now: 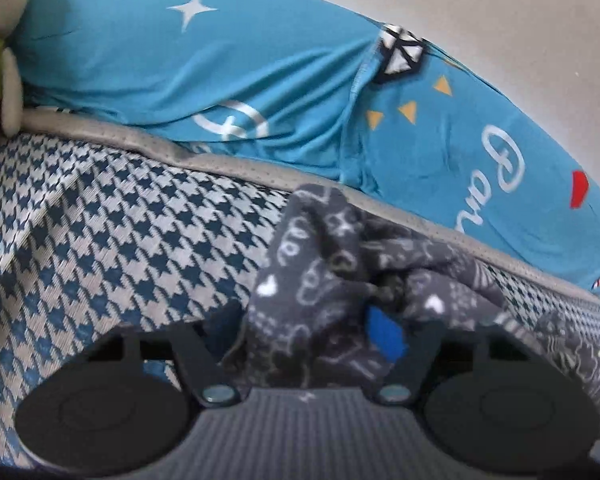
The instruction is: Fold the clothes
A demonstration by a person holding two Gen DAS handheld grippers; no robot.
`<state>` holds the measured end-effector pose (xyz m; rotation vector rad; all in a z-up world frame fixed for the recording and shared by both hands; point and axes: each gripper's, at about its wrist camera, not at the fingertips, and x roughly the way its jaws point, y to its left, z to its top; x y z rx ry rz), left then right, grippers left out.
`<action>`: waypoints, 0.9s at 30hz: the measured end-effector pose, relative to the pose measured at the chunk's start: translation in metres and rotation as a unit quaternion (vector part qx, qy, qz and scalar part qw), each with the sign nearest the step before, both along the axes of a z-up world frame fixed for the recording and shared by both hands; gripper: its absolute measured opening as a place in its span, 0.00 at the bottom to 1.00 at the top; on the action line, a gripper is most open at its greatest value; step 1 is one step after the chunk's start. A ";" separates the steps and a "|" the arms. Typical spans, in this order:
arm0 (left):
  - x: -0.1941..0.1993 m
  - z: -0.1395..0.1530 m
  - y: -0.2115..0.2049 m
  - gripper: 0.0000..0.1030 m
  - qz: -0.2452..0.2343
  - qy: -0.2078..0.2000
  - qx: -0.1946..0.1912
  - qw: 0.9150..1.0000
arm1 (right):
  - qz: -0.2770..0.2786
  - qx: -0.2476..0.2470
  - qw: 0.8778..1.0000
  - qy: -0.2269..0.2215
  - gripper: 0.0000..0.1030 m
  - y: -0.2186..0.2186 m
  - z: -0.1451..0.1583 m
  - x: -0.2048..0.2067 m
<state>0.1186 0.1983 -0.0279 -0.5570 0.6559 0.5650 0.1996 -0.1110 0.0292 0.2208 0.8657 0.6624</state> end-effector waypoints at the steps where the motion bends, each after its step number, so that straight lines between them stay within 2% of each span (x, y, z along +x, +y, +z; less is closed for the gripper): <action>1: 0.002 0.000 -0.003 0.53 -0.005 0.002 0.006 1.000 | 0.000 0.000 1.000 0.001 0.49 0.000 0.000 0.001; 2: 0.002 0.001 -0.007 0.50 -0.008 0.004 0.019 1.000 | -0.001 0.000 1.000 0.001 0.49 0.001 0.000 0.001; 4: 0.003 0.005 -0.017 0.36 -0.011 0.010 0.050 0.999 | -0.001 0.001 1.000 0.001 0.49 0.001 0.000 0.002; 6: 0.003 0.011 -0.027 0.30 -0.008 0.015 0.086 0.996 | -0.003 0.002 1.000 0.001 0.49 0.001 0.000 0.002; 11: -0.004 0.034 -0.044 0.25 0.025 0.021 0.195 0.980 | -0.003 0.008 1.000 -0.010 0.49 0.002 0.004 0.002; 13: -0.011 0.047 -0.043 0.19 0.059 0.020 0.236 0.970 | -0.002 0.009 1.000 -0.018 0.49 0.002 0.007 0.001; 15: -0.020 0.062 -0.039 0.17 0.104 0.021 0.288 0.952 | -0.001 0.009 1.000 -0.023 0.49 0.003 0.008 0.001; 17: -0.033 0.074 -0.031 0.17 0.137 0.022 0.323 0.936 | 0.000 0.009 1.000 -0.026 0.49 0.005 0.009 0.001; 22: -0.049 0.071 -0.005 0.18 0.117 0.009 0.237 0.964 | 0.004 0.017 1.000 -0.018 0.49 0.009 0.007 0.001; 24: -0.056 0.070 0.005 0.19 0.109 0.004 0.202 0.973 | 0.008 0.018 1.000 -0.018 0.49 0.013 0.007 0.000; 27: -0.066 0.068 0.020 0.26 0.096 -0.004 0.150 0.984 | 0.012 0.013 1.000 -0.018 0.50 0.019 0.005 -0.001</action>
